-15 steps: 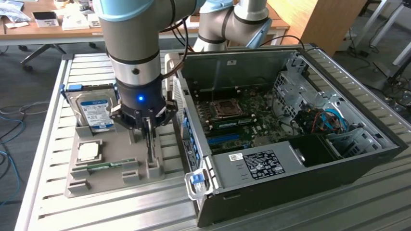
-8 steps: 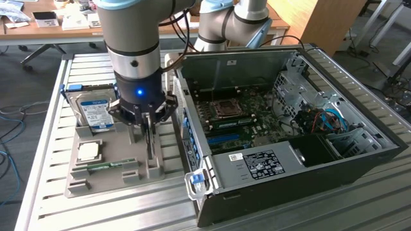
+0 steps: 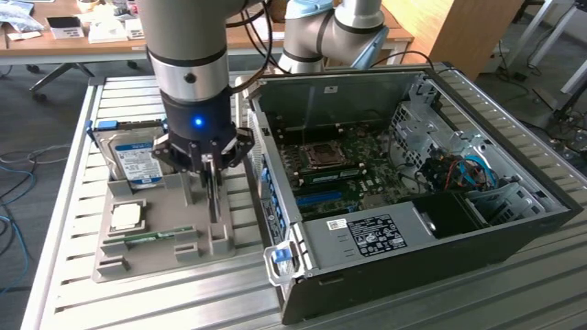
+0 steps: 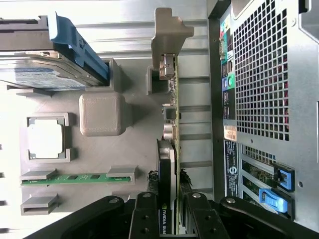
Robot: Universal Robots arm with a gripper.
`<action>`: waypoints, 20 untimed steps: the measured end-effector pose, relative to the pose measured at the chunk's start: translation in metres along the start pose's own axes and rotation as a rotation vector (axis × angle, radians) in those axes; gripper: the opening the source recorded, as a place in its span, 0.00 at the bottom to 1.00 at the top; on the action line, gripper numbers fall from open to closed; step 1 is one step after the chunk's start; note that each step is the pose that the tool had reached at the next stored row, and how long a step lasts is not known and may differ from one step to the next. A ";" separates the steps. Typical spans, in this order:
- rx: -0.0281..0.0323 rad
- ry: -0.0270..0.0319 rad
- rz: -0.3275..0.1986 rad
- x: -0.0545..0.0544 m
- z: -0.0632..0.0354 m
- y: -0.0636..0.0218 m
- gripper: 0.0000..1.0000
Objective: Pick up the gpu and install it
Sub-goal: 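Pick up the gpu and move the gpu toward the slot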
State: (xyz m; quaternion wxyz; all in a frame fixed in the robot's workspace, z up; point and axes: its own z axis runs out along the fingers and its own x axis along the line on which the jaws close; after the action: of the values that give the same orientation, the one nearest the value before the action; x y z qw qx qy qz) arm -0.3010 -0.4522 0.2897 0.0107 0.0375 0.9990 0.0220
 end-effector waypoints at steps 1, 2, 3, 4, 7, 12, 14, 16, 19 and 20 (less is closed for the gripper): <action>-0.0001 -0.0001 0.000 0.000 -0.0020 0.0001 0.27; 0.0000 0.0000 0.000 0.000 -0.0039 0.0002 0.27; 0.0000 0.0000 0.000 0.000 -0.0058 0.0003 0.27; -0.0001 -0.0001 0.000 0.000 -0.0076 0.0003 0.27; 0.0000 0.0000 0.000 0.000 -0.0135 0.0006 0.27; 0.0000 0.0000 0.000 0.000 -0.0222 0.0010 0.27; -0.0001 0.0000 0.000 -0.001 -0.0246 0.0011 0.27; 0.0000 0.0000 0.000 -0.001 -0.0275 0.0012 0.27; 0.0000 0.0001 0.000 -0.001 -0.0324 0.0015 0.27; -0.0001 -0.0001 0.000 -0.001 -0.0342 0.0015 0.27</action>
State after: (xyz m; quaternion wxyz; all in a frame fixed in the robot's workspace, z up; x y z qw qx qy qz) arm -0.3010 -0.4522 0.3240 0.0108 0.0375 0.9990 0.0220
